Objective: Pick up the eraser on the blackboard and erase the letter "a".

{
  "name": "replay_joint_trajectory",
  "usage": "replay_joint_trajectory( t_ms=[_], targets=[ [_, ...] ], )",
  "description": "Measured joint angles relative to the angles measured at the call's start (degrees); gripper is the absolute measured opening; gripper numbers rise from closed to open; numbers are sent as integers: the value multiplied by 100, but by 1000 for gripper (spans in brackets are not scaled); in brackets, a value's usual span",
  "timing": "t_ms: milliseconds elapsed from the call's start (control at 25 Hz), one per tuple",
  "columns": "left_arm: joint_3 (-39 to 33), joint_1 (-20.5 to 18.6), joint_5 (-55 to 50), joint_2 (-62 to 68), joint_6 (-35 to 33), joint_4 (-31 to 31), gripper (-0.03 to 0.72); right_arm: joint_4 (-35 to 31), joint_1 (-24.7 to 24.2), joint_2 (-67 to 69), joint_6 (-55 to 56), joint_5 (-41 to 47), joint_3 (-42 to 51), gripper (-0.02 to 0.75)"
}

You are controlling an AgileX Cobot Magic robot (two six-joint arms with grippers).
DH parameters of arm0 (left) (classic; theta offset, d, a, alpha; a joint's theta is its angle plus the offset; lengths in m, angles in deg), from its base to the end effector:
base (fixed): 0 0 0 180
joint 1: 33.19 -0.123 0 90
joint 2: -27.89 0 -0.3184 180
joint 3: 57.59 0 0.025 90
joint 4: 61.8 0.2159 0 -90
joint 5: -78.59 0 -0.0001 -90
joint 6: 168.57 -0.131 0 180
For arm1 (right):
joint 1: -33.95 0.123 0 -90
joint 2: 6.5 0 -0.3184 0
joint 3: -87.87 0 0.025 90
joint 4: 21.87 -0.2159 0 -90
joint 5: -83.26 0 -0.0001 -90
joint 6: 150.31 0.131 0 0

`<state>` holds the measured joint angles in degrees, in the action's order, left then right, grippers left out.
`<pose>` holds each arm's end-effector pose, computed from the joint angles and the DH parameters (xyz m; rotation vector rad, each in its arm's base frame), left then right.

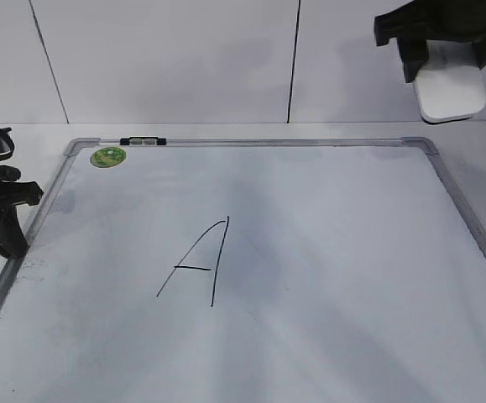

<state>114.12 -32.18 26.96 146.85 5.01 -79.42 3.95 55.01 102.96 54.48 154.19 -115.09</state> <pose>0.3459 -0.0372 0.1637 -0.0923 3.0869 -0.3746 0.3642 0.0824 0.3527 0.0023 2.5880 -0.3506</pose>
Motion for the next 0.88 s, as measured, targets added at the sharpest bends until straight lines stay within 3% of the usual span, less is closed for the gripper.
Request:
replay_joint_trajectory(
  t_ms=[240, 880],
  targets=[
    [0, 0, 0, 0, 0, -10, 18, -285, -505, -167, -161, 31, 82, 531],
    [0, 0, 0, 0, 0, -10, 18, -1755, -1631, -206, -1270, 31, 1445, 531]
  ],
)
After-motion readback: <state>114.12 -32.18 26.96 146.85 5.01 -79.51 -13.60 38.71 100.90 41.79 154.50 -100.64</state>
